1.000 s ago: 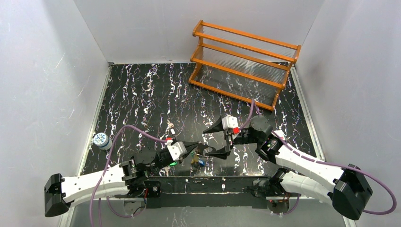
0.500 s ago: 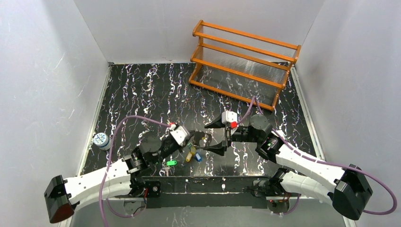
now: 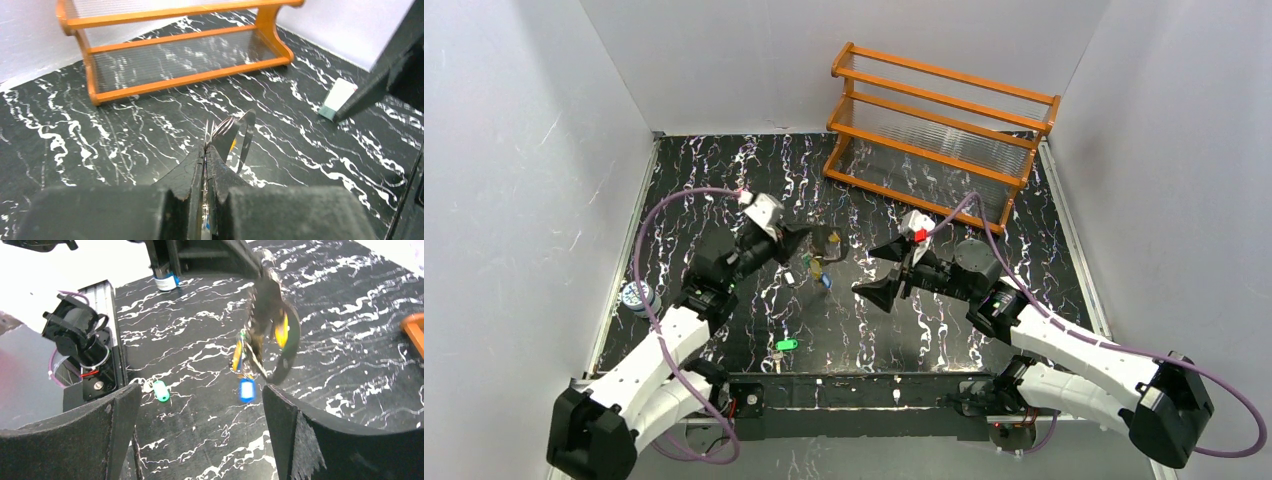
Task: Put the keys on the keyring
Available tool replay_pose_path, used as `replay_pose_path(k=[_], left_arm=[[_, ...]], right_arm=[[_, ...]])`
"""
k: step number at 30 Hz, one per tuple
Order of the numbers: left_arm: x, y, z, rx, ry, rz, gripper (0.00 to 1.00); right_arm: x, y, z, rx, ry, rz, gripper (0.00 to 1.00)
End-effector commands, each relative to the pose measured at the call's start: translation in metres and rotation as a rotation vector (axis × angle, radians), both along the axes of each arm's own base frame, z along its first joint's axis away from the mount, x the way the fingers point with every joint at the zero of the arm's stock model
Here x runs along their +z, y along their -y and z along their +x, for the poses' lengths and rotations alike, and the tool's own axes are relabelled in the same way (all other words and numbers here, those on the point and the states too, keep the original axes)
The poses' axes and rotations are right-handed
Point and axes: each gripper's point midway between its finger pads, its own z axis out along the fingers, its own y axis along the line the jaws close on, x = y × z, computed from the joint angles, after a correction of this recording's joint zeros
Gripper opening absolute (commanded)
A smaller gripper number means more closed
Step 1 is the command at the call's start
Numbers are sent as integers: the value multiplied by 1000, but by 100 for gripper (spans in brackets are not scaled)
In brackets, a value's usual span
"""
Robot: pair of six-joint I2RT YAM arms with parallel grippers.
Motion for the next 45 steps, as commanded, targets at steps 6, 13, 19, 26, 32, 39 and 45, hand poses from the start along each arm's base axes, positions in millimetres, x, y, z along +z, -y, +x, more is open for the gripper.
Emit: replay_pose_path(k=[6, 13, 19, 26, 32, 39, 45], left_arm=[[61, -71, 31, 48, 63, -178, 0], [30, -144, 38, 242, 28, -205, 0], [0, -170, 31, 390, 58, -106, 0], [-4, -172, 26, 390, 109, -25, 0], [-9, -179, 25, 412, 78, 68, 0], [-21, -191, 20, 458, 24, 174, 0], [-23, -190, 17, 451, 17, 182, 0]], right_arm=[[-15, -7, 34, -190, -255, -78, 99], [-69, -29, 33, -136, -437, -238, 99], [-100, -51, 29, -65, -532, -276, 90], [-137, -89, 26, -21, -596, -421, 74], [-169, -127, 41, -77, -619, -491, 59], [-193, -155, 77, -185, -743, -528, 46], [-201, -151, 105, -216, -986, -389, 46]])
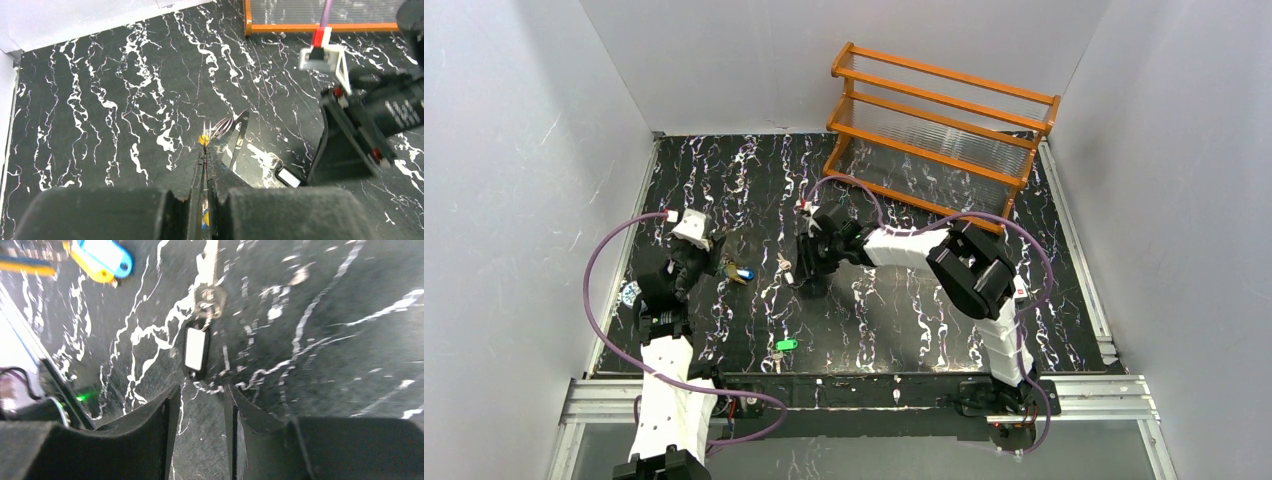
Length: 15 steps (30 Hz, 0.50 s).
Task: Put the keys on the keyring
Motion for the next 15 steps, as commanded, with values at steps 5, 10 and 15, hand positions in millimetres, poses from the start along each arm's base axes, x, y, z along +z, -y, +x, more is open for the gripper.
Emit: replay_pose_path(k=[5, 10, 15], left_arm=[[15, 4, -2, -32, 46, 16, 0], [17, 6, -3, -45, 52, 11, 0], [19, 12, -3, -74, 67, -1, 0]], right_arm=[[-6, 1, 32, -135, -258, 124, 38], [-7, -7, 29, -122, -315, 160, 36], [-12, -14, 28, -108, -358, 169, 37]])
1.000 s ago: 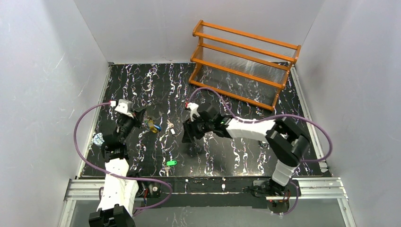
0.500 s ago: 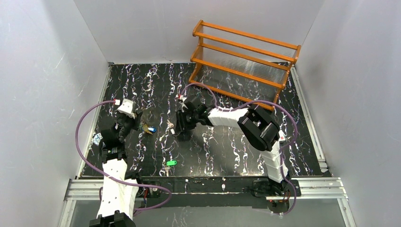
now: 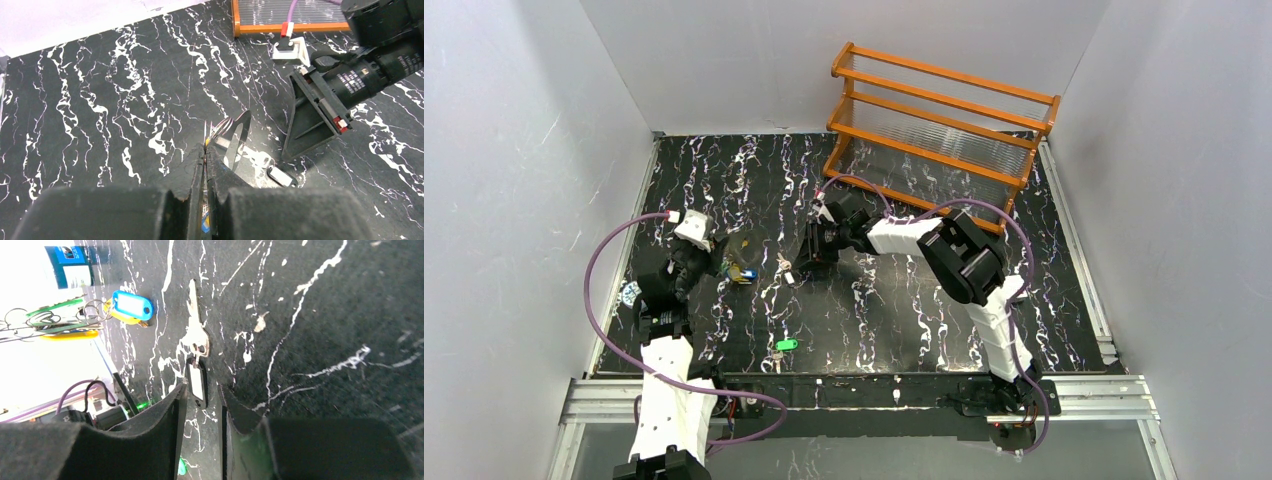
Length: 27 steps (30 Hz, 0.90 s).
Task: Put the keys on the keyring
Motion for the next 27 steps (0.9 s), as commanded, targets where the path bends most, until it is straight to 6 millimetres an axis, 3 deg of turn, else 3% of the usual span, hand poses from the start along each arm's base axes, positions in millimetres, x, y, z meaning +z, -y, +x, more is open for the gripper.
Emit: replay_pose_path(k=[1, 17, 20, 24, 27], left_arm=[[21, 7, 0, -44, 76, -2, 0], [21, 9, 0, -58, 81, -13, 0], [21, 10, 0, -63, 82, -15, 0], [21, 11, -1, -65, 82, -15, 0], [21, 11, -1, -70, 85, -15, 0]], right_arm=[[-11, -11, -5, 21, -56, 3, 37], [-36, -17, 0, -2, -48, -129, 32], [-39, -18, 2, -6, -35, -141, 23], [-34, -19, 2, 6, -13, -138, 2], [-23, -17, 5, 15, 38, -130, 1]])
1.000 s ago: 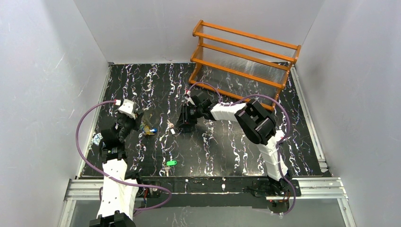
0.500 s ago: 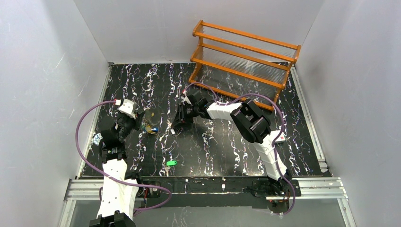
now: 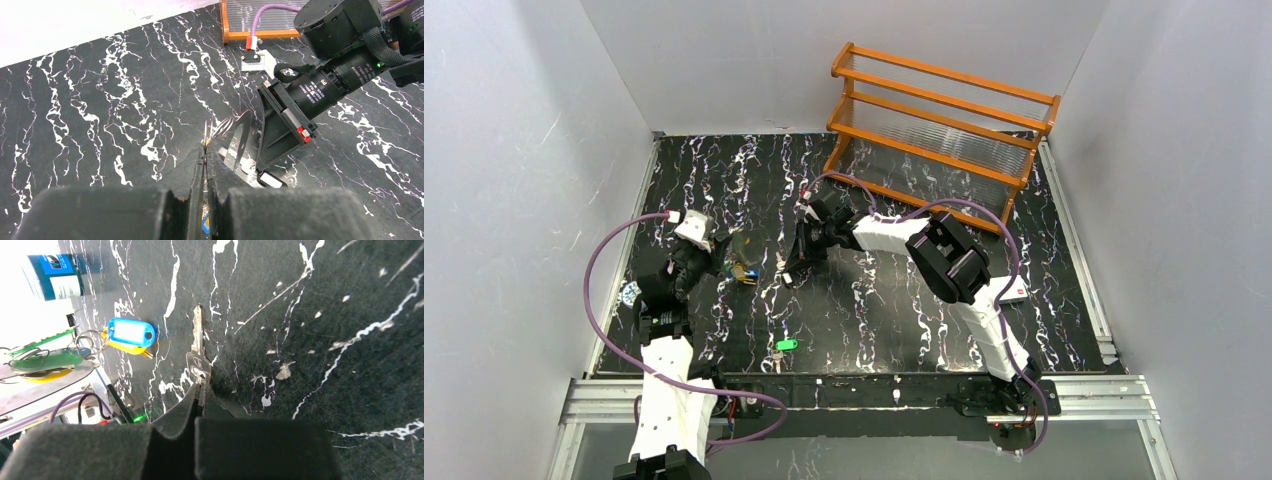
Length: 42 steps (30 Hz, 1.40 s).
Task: Put the keys on the keyring
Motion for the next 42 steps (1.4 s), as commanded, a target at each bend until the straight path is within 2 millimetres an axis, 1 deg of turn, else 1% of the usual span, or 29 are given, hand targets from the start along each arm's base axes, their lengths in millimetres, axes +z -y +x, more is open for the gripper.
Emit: replay_pose_path(k=[1, 4, 6, 10, 14, 15, 16, 17, 19, 21, 22, 23, 24, 26, 29, 30, 33, 38, 42], left_arm=[[15, 3, 0, -27, 64, 5, 0], [14, 6, 0, -42, 67, -4, 0], [17, 10, 0, -62, 83, -16, 0], [17, 20, -1, -119, 94, -57, 0], [14, 38, -2, -198, 82, -73, 0], [12, 44, -2, -223, 79, -72, 0], [9, 51, -3, -255, 72, -70, 0], [7, 59, -4, -289, 61, -68, 0], [3, 78, -6, -367, 38, -66, 0], [-2, 103, -11, -458, 5, -68, 0], [-3, 114, -13, -495, -6, -66, 0], [-6, 125, -16, -529, -23, -59, 0], [-9, 139, -20, -571, -46, -44, 0], [-16, 159, -28, -624, -74, 8, 0], [-24, 183, -37, -679, -115, 75, 0], [-27, 189, -40, -689, -127, 89, 0], [-34, 201, -47, -699, -147, 122, 0], [-47, 215, -63, -729, -172, 160, 0], [-55, 217, -70, -731, -189, 195, 0]], right_arm=[[-11, 13, 3, 7, 69, -87, 1], [9, 20, 9, 21, 167, -96, 1], [22, 30, 12, 30, 232, -104, 1], [52, 61, 23, 7, 333, -108, 1], [76, 98, 32, -8, 407, -112, 1], [84, 107, 33, -5, 429, -110, 1], [83, 117, 33, -2, 431, -126, 1], [90, 128, 34, -6, 447, -136, 1], [96, 149, 36, -26, 469, -169, 1], [103, 170, 38, -59, 507, -216, 1], [101, 181, 36, -75, 517, -254, 1], [103, 190, 36, -91, 539, -282, 1], [105, 196, 34, -89, 561, -297, 1], [110, 209, 31, -93, 602, -327, 1], [121, 222, 25, -107, 646, -341, 1], [128, 225, 22, -108, 665, -332, 1], [137, 228, 9, -71, 679, -305, 1], [147, 218, -18, 45, 691, -187, 1], [151, 213, -32, 110, 691, -130, 1]])
